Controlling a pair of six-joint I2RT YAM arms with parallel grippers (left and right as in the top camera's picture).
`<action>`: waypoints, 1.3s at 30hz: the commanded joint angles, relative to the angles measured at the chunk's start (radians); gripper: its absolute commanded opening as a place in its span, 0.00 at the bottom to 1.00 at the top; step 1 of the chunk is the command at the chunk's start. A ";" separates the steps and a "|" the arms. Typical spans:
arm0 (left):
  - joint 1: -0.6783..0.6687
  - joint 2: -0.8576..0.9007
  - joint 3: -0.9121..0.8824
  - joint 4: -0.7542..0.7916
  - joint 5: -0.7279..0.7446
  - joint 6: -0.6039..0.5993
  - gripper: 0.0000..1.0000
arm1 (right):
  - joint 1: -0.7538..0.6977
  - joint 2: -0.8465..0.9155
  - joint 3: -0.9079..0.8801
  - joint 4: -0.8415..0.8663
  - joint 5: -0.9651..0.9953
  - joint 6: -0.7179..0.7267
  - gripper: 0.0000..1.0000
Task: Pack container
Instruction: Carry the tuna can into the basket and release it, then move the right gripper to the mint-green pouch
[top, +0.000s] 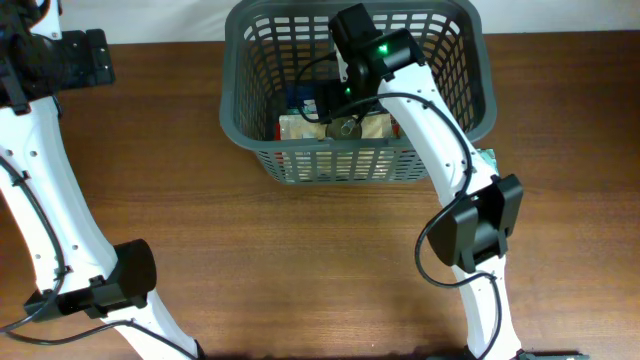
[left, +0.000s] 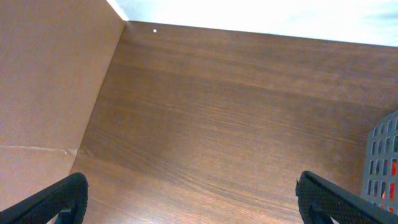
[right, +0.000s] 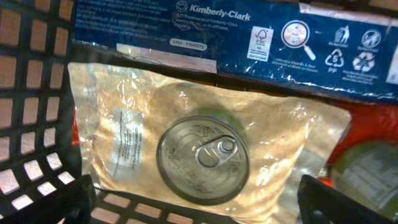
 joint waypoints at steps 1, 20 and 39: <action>0.005 0.004 -0.004 -0.001 0.011 -0.010 0.99 | -0.020 -0.127 0.069 -0.009 0.010 -0.051 0.96; 0.005 0.004 -0.004 -0.001 0.011 -0.010 0.99 | -0.633 -0.582 0.204 -0.116 0.239 0.063 0.99; 0.005 0.004 -0.004 -0.001 0.011 -0.010 0.99 | -0.866 -0.456 -0.847 0.260 -0.177 -0.251 0.99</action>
